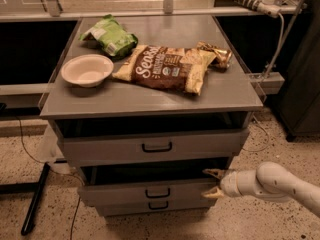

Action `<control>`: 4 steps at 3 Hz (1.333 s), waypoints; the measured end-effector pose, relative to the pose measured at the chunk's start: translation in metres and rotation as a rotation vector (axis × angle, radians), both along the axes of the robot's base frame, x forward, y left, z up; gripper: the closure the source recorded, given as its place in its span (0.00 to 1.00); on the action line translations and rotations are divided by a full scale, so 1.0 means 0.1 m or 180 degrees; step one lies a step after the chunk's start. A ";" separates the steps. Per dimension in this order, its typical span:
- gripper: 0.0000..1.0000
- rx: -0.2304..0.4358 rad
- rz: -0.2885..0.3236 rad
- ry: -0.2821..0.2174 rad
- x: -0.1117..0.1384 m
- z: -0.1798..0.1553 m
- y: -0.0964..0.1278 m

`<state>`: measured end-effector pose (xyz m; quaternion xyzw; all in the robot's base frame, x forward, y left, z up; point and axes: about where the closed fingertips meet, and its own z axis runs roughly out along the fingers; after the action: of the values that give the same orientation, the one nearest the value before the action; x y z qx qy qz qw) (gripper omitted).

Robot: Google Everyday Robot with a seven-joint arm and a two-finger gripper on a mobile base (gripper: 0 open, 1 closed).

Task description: Open middle drawer

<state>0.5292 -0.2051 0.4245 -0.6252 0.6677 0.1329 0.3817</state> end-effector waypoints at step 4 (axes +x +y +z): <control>0.42 0.0001 0.0000 0.0000 0.00 0.00 0.00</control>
Offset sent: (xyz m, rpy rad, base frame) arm 0.0000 0.0001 0.0000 0.0001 0.0001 0.0001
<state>0.5292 -0.2050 0.4244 -0.6252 0.6676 0.1330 0.3817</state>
